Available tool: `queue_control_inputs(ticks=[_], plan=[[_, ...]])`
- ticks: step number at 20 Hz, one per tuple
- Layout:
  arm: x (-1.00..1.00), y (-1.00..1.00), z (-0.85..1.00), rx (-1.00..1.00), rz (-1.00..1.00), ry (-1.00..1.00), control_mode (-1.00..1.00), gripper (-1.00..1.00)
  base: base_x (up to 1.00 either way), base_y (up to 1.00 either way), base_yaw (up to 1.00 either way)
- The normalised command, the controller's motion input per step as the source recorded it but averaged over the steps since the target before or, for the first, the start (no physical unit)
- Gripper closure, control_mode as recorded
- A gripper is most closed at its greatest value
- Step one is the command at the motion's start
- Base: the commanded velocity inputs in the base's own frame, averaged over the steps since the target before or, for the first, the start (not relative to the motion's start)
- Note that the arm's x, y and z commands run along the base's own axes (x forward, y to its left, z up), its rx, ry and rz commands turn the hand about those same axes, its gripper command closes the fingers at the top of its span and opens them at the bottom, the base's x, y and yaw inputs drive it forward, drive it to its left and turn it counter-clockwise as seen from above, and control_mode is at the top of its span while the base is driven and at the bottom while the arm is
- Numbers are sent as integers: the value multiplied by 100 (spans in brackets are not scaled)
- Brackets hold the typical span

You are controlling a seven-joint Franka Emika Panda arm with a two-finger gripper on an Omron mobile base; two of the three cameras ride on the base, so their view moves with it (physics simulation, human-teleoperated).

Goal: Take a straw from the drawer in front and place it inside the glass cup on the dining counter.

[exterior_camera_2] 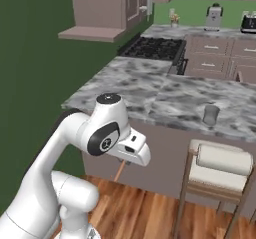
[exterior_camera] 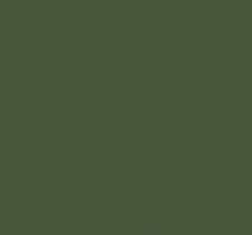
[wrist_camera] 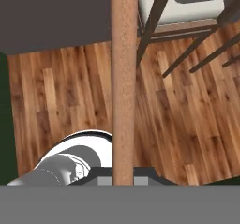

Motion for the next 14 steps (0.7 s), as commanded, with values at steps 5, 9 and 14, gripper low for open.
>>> queue_control_inputs(ticks=[5,9,14], plan=[[0,0,0,0,0,0,100,100,81,30,-2],[0,0,0,0,0,0,100,100,72,2,0],[0,0,0,0,0,0,100,100,59,0,0]])
